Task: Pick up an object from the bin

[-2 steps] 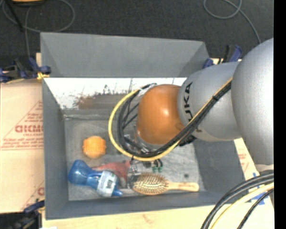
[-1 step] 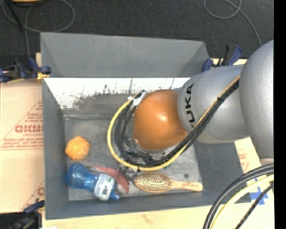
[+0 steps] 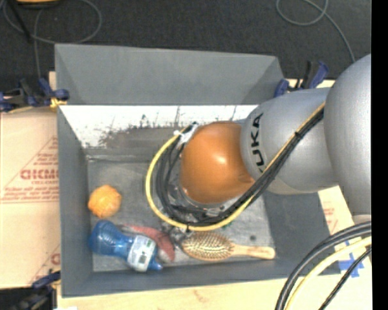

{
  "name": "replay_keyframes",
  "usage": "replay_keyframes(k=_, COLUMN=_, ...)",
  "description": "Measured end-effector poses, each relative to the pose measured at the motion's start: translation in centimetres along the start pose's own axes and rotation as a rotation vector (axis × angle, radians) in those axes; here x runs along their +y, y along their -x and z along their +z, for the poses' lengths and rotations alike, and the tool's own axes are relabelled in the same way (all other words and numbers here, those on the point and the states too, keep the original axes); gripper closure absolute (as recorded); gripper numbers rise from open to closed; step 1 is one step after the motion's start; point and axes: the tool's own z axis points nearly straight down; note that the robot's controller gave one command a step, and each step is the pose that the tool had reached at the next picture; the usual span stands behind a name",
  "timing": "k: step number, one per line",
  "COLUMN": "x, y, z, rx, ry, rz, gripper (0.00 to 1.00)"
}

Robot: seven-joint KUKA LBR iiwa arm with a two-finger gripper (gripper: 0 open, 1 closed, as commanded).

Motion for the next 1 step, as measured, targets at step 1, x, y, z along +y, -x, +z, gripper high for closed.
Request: replay_keyframes(k=1, x=0.48, y=1.08, z=-12.80, rx=0.001, ry=0.001, rz=-0.027, gripper=1.00)
